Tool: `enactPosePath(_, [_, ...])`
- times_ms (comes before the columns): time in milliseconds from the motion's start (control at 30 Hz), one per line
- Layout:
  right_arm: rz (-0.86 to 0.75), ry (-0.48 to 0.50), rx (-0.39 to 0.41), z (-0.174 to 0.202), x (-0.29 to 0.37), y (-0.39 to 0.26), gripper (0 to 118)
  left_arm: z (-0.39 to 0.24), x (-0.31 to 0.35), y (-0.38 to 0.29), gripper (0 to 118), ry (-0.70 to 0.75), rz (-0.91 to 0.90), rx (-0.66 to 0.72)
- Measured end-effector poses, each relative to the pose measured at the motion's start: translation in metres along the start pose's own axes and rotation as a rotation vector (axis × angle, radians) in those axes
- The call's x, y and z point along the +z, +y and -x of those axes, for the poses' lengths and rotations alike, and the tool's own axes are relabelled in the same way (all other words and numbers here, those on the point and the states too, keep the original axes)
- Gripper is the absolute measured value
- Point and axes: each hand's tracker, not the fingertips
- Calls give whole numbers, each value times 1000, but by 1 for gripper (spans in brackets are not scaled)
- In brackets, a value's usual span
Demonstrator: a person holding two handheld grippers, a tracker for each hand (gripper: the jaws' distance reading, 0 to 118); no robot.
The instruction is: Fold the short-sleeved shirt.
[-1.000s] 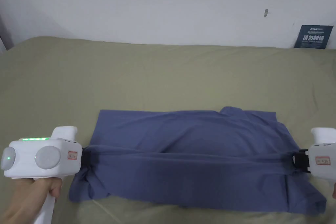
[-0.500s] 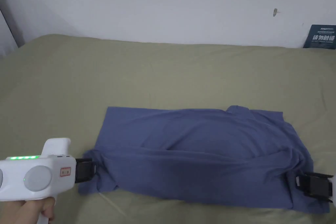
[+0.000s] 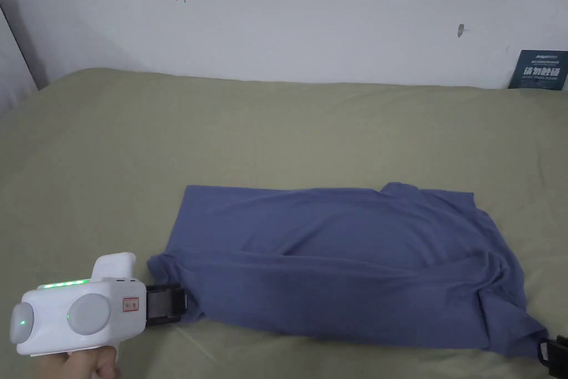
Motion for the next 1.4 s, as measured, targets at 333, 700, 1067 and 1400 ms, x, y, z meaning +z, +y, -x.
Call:
enactPosePath(333, [37,10,-3,-11,-25,13,3,-20,-25,6,53,39,40,-121])
enactPosePath(700, [153,-2,9,-12,-73,35,105,-22,-24,9,2,23,79,-103])
enactPosePath(1067, [107,-1,32,-19,-27,27,6,-16,-4,15,2,16,60,-117])
enactPosePath(1400, [87,5,19,-21,41,-13,6,4,42,-25,2,8,76,-153])
